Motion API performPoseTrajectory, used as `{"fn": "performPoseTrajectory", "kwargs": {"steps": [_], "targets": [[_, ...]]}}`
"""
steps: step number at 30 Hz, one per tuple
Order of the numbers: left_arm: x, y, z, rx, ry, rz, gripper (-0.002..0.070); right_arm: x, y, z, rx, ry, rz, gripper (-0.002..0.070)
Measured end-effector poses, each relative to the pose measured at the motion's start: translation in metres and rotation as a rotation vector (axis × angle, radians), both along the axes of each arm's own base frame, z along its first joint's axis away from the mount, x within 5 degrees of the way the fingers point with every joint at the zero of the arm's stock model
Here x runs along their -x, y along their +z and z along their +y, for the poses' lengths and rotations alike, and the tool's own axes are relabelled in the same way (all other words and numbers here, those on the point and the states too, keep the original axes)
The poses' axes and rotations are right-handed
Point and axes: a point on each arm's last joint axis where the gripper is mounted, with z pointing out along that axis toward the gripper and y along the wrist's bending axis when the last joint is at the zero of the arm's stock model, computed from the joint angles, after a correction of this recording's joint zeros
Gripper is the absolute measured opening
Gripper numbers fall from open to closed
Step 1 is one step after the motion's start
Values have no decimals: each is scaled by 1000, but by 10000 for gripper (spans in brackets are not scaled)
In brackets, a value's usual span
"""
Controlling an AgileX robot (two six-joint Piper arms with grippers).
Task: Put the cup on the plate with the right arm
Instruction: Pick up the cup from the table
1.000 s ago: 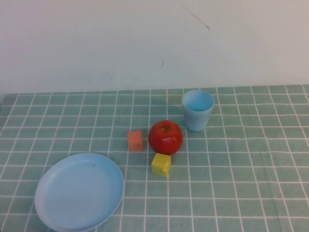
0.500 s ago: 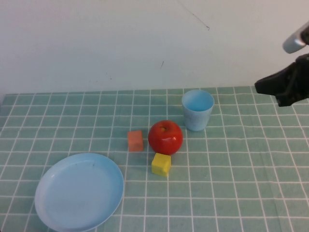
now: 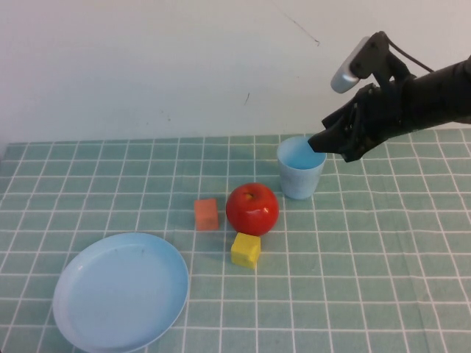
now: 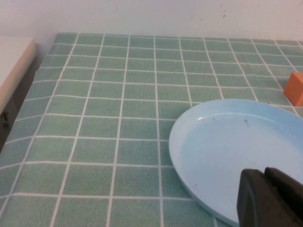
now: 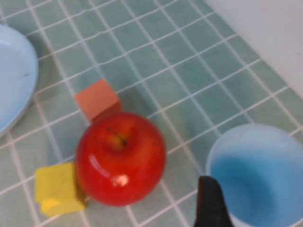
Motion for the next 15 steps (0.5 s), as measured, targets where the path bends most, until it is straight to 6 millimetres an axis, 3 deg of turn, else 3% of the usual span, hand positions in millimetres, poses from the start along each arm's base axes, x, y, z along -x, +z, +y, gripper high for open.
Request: {"fn": "performPoseTrajectory", "kwargs": {"steps": [8,15], "targets": [[0,0,0,0,0,0,-3,-28,-10,1,7,-76,-33,410],[0,0,0,0,0,0,-3,-45,-48,3,20,-121,31,412]]}}
